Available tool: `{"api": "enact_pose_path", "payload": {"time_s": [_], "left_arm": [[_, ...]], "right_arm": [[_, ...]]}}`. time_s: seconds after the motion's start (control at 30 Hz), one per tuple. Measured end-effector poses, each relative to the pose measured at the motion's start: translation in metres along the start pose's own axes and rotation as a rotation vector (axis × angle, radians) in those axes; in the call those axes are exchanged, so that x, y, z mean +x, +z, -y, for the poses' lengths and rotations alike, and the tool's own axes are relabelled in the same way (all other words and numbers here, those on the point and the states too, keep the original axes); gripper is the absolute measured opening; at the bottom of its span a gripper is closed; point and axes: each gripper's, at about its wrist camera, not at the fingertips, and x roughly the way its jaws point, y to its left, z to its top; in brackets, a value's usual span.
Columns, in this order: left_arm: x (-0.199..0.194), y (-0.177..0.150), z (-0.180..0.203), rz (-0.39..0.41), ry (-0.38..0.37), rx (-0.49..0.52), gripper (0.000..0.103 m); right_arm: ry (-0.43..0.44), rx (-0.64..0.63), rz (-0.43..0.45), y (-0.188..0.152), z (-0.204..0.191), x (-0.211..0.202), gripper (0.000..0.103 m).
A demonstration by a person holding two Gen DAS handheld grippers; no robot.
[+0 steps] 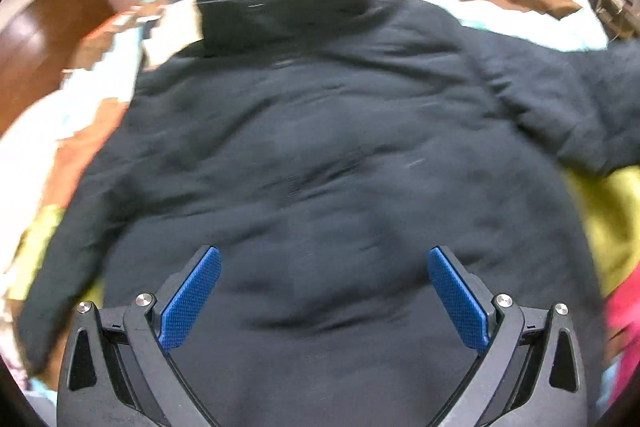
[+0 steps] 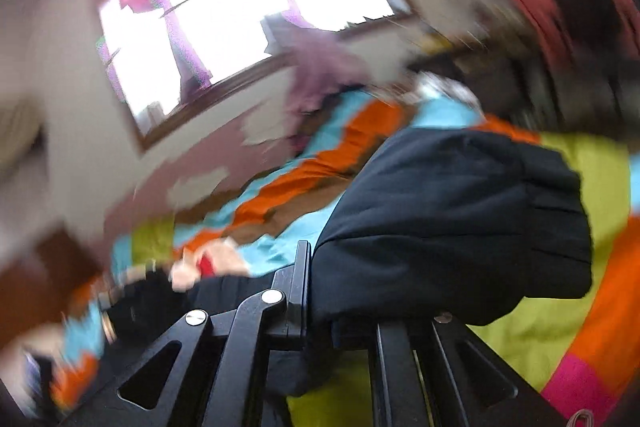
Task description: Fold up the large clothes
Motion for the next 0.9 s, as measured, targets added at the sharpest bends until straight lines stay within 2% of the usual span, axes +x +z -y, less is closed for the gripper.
{"api": "enact_pose_path", "payload": {"time_s": [0.07,0.13,0.27,0.3,0.37,0.4,0.43,0.53,0.63,0.7,0.8,0.83,0.9], "left_arm": [[-0.002,-0.016,-0.025,-0.016,0.007,-0.042,0.102],[-0.003,-0.032,-0.055,-0.027,-0.033,-0.108,0.102],[-0.011,-0.051,-0.105,0.008,-0.081,-0.221,0.102],[-0.012,-0.058,-0.118,0.022,-0.077,-0.238,0.102],[-0.011,-0.066,-0.132,0.069,-0.012,-0.279,0.102],[-0.012,-0.073,-0.139,0.103,0.022,-0.309,0.102],[-0.013,-0.078,-0.144,0.126,0.012,-0.337,0.102],[-0.013,-0.092,-0.165,0.176,-0.124,-0.451,0.102],[-0.019,-0.09,-0.189,0.169,-0.245,-0.543,0.102],[-0.026,-0.086,-0.199,0.214,-0.275,-0.535,0.102],[-0.024,-0.083,-0.212,0.246,-0.341,-0.526,0.102],[-0.018,-0.084,-0.218,0.24,-0.353,-0.536,0.102],[-0.003,-0.081,-0.224,0.195,-0.399,-0.582,0.102]], "right_arm": [[0.025,-0.081,0.01,-0.002,-0.035,-0.004,0.008],[0.062,-0.161,0.002,-0.005,-0.078,-0.005,0.008],[0.105,-0.433,-0.001,-0.028,-0.174,-0.004,0.008],[0.121,-0.516,-0.006,-0.04,-0.201,-0.003,0.008],[0.148,-0.649,-0.029,-0.069,-0.245,0.001,0.008],[0.161,-0.685,-0.044,-0.08,-0.257,0.006,0.008],[0.177,-0.712,-0.068,-0.093,-0.272,0.012,0.008],[0.199,-0.726,-0.169,-0.125,-0.302,0.033,0.008],[0.24,-0.709,-0.299,-0.155,-0.328,0.056,0.011],[0.28,-0.677,-0.436,-0.175,-0.338,0.08,0.013],[0.308,-0.644,-0.704,-0.208,-0.339,0.12,0.018],[0.291,-0.644,-0.758,-0.218,-0.337,0.129,0.018],[0.31,-0.621,-0.8,-0.225,-0.332,0.136,0.021]]}}
